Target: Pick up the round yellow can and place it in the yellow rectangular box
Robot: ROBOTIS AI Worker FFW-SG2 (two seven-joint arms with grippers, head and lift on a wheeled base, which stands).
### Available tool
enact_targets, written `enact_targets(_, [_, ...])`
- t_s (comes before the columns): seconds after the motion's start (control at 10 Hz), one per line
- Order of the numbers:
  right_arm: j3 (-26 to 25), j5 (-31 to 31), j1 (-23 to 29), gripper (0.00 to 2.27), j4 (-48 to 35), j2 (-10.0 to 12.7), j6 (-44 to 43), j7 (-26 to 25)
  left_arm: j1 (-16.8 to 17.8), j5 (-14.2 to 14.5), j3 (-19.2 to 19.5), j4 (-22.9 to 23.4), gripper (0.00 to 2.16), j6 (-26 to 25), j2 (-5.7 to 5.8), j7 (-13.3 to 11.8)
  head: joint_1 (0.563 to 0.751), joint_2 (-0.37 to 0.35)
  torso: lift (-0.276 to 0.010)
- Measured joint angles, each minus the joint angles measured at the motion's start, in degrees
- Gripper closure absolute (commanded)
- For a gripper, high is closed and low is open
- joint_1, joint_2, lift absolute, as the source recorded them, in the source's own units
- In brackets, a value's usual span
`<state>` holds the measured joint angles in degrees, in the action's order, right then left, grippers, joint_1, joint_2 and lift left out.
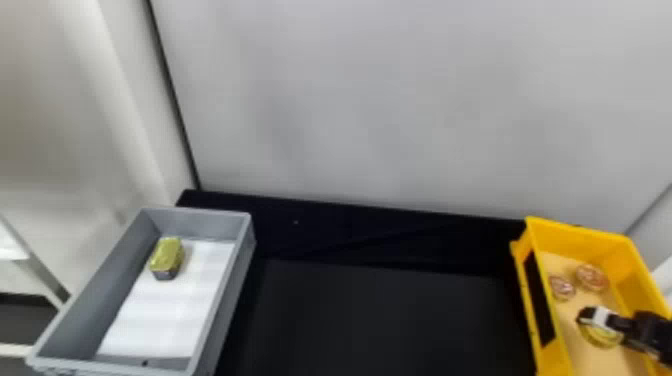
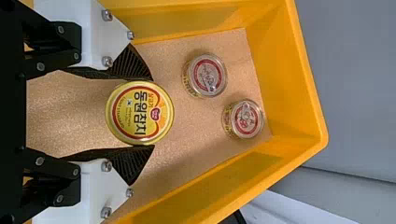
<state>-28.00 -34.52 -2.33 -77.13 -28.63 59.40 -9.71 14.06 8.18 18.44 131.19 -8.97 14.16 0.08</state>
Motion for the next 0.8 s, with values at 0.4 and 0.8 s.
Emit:
enact_targets(0.4, [-0.5, 0.0, 0.1, 0.59, 0.4, 0.0, -0.1, 0.0, -0.2, 0.0, -0.1, 0.0, 0.14, 0.1, -0.11, 0.0, 0.694, -0.078, -0.006])
enact_targets(0.8, [-0.3, 0.0, 0.7, 0.59, 0.7, 0.2, 0.6, -0.1, -0.1, 0.0, -0.1, 0.0, 0.14, 0.1, -0.09, -0.2, 0.694, -0.078, -0.006])
